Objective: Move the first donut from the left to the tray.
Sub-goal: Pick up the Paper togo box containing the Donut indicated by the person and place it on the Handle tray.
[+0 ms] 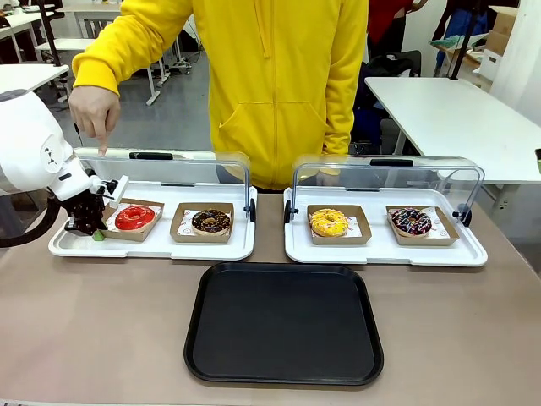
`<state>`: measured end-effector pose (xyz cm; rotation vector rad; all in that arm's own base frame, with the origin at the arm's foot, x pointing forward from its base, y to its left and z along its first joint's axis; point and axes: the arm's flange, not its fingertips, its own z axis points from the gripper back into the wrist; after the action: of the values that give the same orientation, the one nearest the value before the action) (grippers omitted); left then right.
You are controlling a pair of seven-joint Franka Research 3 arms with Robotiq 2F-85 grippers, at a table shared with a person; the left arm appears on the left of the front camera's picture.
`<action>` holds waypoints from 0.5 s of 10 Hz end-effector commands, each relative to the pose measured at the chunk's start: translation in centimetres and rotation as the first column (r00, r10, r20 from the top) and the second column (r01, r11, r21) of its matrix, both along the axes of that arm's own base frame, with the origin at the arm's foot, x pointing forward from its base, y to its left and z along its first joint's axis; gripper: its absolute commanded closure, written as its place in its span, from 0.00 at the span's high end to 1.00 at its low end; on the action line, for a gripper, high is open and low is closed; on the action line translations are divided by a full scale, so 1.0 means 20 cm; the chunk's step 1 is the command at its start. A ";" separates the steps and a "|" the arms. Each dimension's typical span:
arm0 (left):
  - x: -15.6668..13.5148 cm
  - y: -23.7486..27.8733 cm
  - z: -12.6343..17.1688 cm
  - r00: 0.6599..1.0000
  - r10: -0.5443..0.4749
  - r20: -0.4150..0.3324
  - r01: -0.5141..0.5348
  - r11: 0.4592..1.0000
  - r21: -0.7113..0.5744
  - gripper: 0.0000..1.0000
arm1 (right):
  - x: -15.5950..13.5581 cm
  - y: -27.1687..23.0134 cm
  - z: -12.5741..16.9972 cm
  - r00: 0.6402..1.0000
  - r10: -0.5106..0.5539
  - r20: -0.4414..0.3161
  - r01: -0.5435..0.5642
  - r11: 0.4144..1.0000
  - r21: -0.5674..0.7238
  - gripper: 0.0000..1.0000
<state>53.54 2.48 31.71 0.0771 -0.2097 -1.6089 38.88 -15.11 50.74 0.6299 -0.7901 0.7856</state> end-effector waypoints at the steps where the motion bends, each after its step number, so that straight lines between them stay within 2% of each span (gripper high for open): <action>1: 0.01 0.00 0.01 1.000 0.000 -0.029 0.000 1.000 0.011 0.09 | 0.02 0.00 0.01 0.999 0.010 0.032 -0.010 1.000 0.016 1.00; 3: 0.01 -0.01 0.01 0.999 -0.003 -0.045 0.003 1.000 0.009 0.00 | 0.02 0.00 0.01 0.999 0.010 0.032 -0.010 1.000 0.016 1.00; 5: 0.02 0.00 0.03 0.998 -0.036 -0.052 0.034 0.999 -0.033 0.00 | 0.02 0.00 0.01 0.999 0.010 0.032 -0.010 1.000 0.016 1.00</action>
<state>53.58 2.32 31.87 0.0424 -0.1883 -1.6193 38.88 -15.11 50.74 0.6300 -0.7901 0.7858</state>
